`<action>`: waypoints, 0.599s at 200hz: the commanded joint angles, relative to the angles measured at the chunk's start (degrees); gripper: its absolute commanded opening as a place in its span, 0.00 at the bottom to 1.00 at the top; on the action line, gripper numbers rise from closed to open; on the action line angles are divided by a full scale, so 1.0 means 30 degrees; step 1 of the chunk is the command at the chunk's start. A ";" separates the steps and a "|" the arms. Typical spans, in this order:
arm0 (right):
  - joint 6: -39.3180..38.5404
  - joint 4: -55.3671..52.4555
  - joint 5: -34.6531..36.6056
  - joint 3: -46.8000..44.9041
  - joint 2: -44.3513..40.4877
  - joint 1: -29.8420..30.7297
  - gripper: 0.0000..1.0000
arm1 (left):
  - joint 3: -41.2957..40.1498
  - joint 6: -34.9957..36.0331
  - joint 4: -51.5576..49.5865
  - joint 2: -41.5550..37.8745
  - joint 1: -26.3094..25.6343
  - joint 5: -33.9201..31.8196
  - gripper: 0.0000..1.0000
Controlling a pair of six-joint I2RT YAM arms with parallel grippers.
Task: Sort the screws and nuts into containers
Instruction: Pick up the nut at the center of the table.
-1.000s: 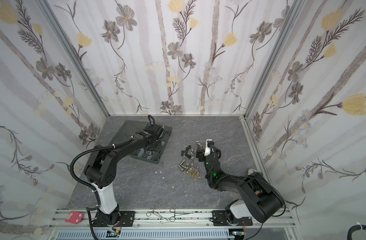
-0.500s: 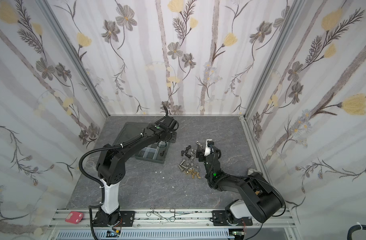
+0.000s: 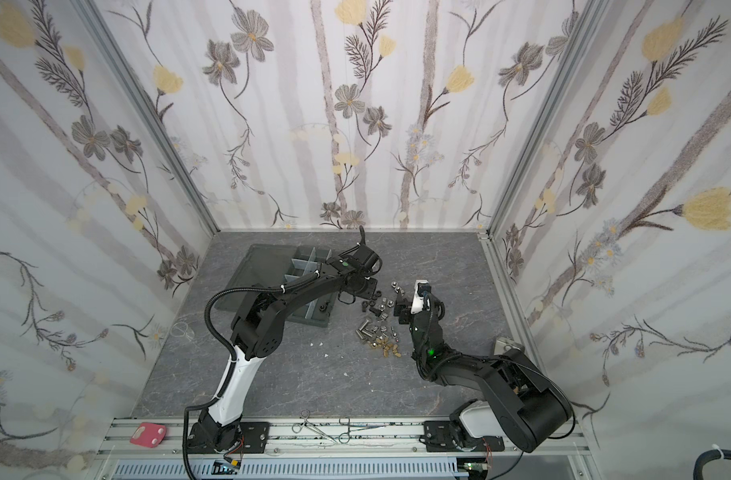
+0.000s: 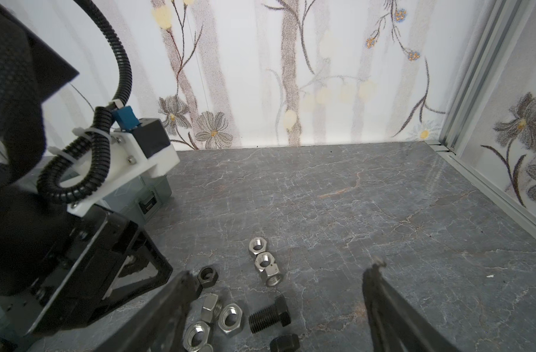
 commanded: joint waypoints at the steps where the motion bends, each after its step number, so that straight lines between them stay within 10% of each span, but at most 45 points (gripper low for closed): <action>1: 0.0071 0.0886 0.0313 0.0020 0.0067 0.0031 0.86 | -0.0100 0.0063 0.0865 0.0461 -0.0174 0.0863 0.42; 120: 0.0005 0.0720 0.0431 0.0095 -0.0004 0.0005 0.86 | 0.0917 0.0388 0.1154 0.2658 -0.0361 0.0362 0.45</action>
